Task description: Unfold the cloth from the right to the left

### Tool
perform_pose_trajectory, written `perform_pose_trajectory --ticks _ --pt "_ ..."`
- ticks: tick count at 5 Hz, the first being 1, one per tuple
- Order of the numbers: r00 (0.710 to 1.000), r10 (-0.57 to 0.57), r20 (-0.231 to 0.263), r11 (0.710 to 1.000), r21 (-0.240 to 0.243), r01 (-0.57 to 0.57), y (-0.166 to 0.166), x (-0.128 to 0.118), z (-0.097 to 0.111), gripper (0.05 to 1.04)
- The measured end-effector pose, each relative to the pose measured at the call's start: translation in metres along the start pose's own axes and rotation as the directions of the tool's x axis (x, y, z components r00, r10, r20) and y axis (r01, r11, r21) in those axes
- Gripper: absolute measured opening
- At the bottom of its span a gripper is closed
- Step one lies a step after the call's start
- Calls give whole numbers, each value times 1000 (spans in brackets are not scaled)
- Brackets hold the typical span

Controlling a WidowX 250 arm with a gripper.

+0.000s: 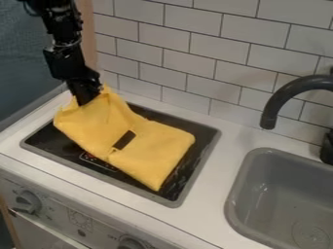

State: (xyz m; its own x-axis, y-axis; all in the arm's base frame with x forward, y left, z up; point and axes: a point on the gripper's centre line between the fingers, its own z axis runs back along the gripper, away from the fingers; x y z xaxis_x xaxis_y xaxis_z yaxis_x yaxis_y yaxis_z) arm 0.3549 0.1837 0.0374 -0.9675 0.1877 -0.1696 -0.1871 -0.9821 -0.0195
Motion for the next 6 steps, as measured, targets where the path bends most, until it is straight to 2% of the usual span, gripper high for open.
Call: perform_pose_trajectory --ticks 1,2,4,5,6 --pt "999 22 29 1000 -10 -22 -12 8 -7 78" --pt "998 54 14 998 7 -55 -9 6 -7 236" --pt "997 63 33 998 5 -63 -9 10 -8 810" --pt "997 64 43 998 22 -65 -6 11 -8 1017" --pt "999 53 5 999 0 -53 -7 6 13 1009"
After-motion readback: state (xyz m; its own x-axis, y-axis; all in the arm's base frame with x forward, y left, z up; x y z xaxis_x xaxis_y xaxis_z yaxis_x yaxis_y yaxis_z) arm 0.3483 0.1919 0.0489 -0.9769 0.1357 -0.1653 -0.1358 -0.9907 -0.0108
